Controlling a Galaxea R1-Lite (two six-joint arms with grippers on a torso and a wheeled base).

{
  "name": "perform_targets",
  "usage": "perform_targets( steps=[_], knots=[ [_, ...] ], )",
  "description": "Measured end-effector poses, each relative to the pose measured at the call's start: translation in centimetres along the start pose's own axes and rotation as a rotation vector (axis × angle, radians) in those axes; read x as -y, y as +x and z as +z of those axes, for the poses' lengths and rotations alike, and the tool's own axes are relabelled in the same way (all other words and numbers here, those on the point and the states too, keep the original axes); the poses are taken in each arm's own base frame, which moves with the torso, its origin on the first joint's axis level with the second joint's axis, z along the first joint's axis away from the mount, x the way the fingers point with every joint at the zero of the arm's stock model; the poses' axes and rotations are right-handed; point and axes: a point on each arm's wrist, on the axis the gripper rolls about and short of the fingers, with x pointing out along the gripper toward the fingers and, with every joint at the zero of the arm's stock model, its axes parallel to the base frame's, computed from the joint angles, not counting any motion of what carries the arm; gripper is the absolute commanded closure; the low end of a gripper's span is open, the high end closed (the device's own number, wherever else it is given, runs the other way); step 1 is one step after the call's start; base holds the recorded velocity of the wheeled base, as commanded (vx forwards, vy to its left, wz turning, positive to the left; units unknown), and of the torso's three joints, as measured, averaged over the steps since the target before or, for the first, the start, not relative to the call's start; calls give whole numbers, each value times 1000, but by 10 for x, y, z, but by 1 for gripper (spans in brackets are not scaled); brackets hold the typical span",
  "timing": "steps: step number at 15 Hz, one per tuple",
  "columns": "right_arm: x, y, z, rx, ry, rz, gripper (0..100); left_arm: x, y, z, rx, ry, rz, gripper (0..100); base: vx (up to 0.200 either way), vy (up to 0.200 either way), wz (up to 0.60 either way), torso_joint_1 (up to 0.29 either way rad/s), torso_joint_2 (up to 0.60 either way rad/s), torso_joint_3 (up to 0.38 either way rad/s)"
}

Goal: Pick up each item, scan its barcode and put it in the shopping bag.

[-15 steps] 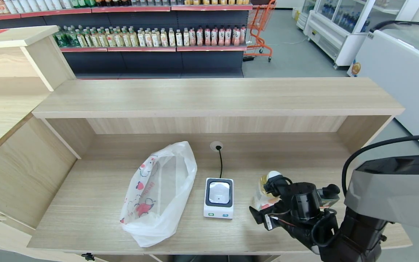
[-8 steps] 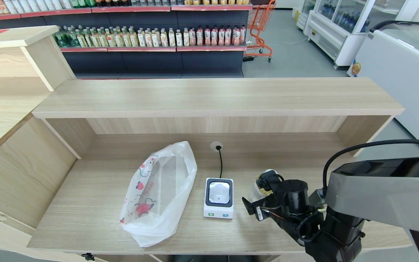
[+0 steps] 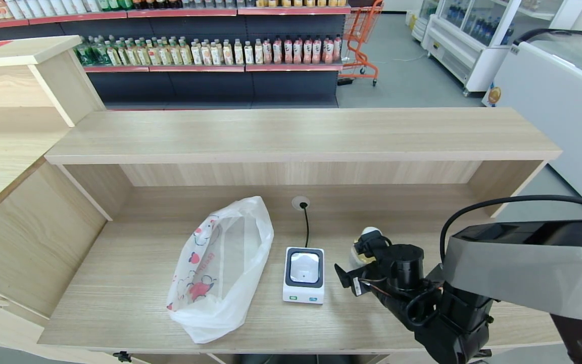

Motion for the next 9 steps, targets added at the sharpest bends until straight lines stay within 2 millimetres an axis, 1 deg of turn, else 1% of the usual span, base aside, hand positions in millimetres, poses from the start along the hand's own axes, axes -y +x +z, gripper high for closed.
perform_targets(
  steps=[3,4,9],
  knots=[
    [-2,8,4,41,17,11,0,0,0,0,0,0,0,0,0,0,0,0,0,0],
    [-3,10,6,52,19,27,100,0,0,0,0,0,0,0,0,0,0,0,0,0],
    [-3,10,6,54,14,43,100,0,0,0,0,0,0,0,0,0,0,0,0,0]
  ],
)
